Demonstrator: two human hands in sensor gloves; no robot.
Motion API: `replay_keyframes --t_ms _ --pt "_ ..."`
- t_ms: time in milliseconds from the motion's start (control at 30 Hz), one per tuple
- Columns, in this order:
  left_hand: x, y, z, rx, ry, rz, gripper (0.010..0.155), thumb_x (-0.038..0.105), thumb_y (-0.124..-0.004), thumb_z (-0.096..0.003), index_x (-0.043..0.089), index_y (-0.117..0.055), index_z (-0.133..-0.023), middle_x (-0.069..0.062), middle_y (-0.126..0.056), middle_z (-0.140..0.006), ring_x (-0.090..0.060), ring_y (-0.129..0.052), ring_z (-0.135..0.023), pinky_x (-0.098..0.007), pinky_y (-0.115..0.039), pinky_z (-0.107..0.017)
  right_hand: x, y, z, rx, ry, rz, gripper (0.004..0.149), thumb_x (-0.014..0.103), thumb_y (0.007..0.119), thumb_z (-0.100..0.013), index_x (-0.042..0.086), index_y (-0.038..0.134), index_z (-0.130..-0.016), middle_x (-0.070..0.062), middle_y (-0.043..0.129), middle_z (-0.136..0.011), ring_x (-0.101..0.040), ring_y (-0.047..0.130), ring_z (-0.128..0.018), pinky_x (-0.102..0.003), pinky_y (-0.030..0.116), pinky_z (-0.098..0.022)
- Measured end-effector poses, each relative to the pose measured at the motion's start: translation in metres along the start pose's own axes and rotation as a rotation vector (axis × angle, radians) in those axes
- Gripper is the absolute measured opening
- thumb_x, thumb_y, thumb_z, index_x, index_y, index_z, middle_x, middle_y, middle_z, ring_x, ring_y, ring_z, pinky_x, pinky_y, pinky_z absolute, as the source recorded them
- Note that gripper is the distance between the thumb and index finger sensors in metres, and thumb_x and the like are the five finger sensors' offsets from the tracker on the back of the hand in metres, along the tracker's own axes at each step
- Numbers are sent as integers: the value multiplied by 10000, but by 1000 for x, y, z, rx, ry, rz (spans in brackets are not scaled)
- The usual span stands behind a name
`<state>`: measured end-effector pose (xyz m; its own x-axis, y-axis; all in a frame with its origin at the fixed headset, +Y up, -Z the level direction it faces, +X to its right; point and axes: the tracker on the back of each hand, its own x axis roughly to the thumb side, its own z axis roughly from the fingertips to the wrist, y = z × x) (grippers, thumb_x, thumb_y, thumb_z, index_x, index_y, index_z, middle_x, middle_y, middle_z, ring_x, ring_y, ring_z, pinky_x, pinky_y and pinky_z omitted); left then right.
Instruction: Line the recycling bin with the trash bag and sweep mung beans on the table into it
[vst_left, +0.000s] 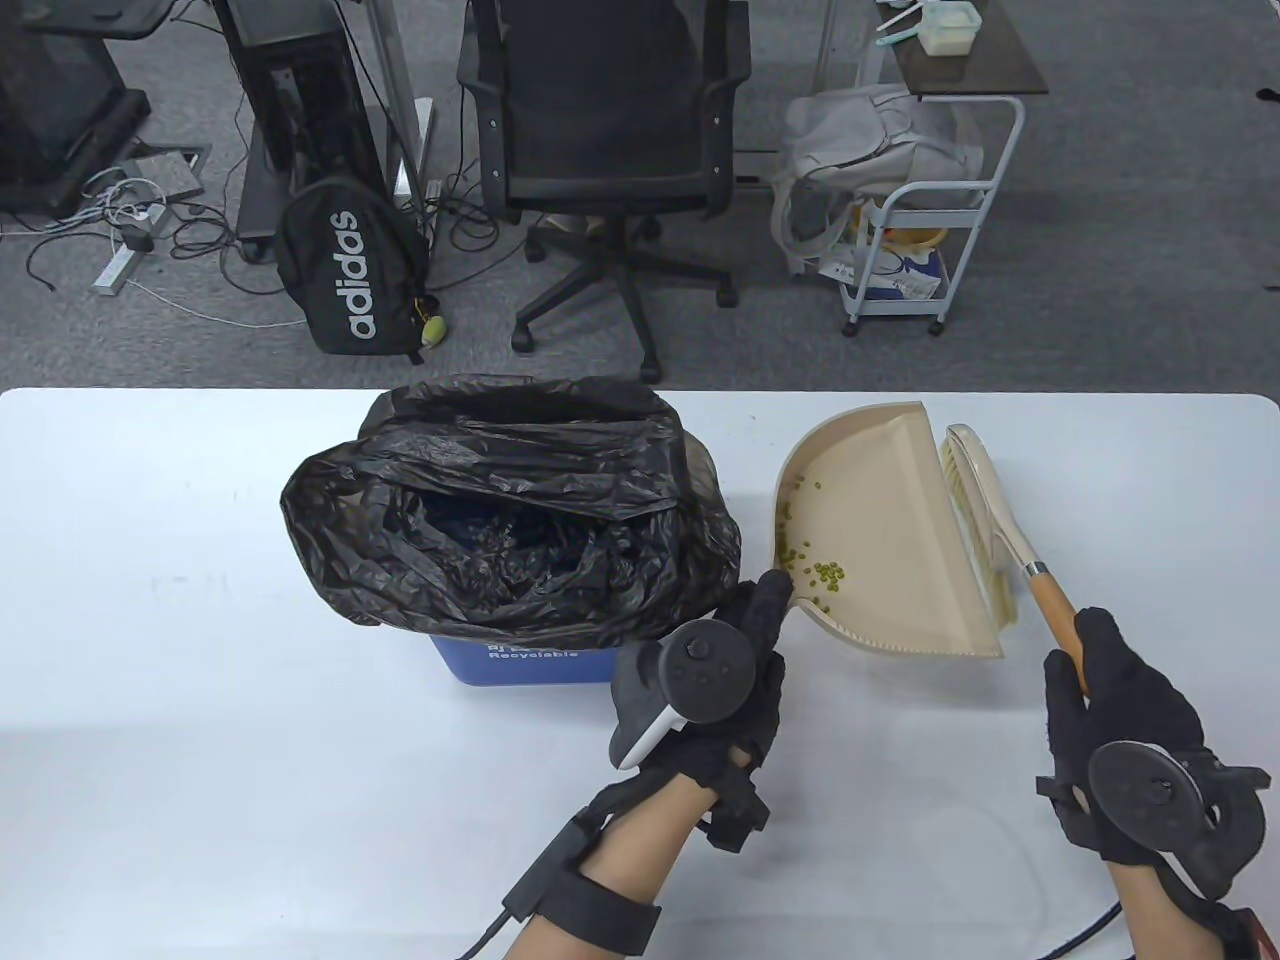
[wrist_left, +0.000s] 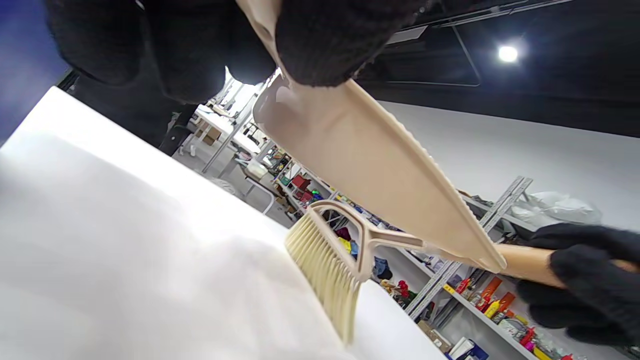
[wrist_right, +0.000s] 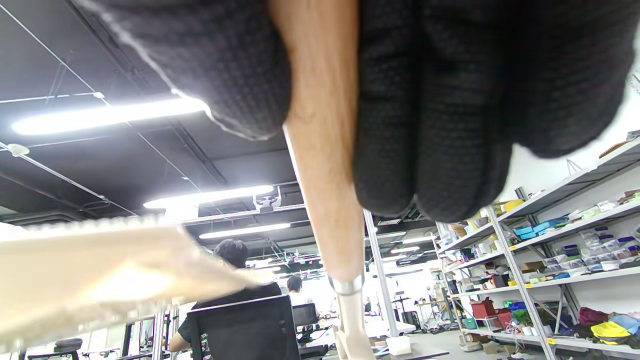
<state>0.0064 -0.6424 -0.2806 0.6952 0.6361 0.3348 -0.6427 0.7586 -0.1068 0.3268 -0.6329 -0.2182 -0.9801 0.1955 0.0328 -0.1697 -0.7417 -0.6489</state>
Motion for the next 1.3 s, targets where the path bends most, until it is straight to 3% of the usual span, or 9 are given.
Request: replay_keyframes --t_ms 167,333,600,767,933,1133,1300 --pt "22 28 10 28 -40 46 701 119 -800 -509 128 -502 -1144 -293 -644 -1134 -611 -766 -939 -763 -699 -614 1 0 1 4 -4 3 560 311 838 -472 -55 857 -894 -283 1024 -655 -446 1082 -516 -602 868 -394" --pt "41 71 22 68 -58 102 702 115 -802 -511 122 -504 -1146 -299 -643 -1133 -612 -769 -936 -762 -703 -612 2 2 2 9 -11 9 560 312 837 -472 -54 856 -895 -280 1024 -656 -446 1082 -516 -601 869 -393" --pt "49 158 54 186 -61 82 703 103 -809 -510 115 -514 -1148 -309 -648 -1131 -623 -767 -933 -769 -694 -611 4 3 3 12 -11 13 562 313 837 -471 -53 854 -897 -281 1024 -657 -444 1083 -516 -601 870 -393" --pt "22 211 76 281 10 17 699 97 -813 -508 114 -527 -1146 -308 -650 -1132 -622 -763 -937 -774 -685 -615 4 3 4 12 -8 14 561 314 836 -472 -51 853 -898 -278 1025 -657 -443 1083 -517 -599 870 -394" --pt "-21 247 95 332 118 -62 703 89 -820 -506 117 -532 -1147 -308 -658 -1129 -618 -763 -941 -787 -670 -618 5 4 4 13 -13 18 561 314 836 -471 -49 853 -898 -276 1025 -658 -442 1083 -518 -599 870 -395" --pt "-65 265 106 342 216 -131 705 81 -825 -504 120 -539 -1147 -309 -662 -1127 -620 -759 -944 -795 -656 -621 8 6 5 15 -24 30 561 314 836 -471 -49 854 -898 -277 1024 -658 -439 1084 -518 -598 871 -394" --pt "-81 266 102 331 253 -227 708 80 -829 -502 124 -538 -1147 -305 -662 -1130 -615 -758 -949 -800 -650 -623 9 7 6 16 -28 36 562 316 836 -471 -48 854 -898 -275 1025 -658 -440 1083 -518 -597 871 -395"
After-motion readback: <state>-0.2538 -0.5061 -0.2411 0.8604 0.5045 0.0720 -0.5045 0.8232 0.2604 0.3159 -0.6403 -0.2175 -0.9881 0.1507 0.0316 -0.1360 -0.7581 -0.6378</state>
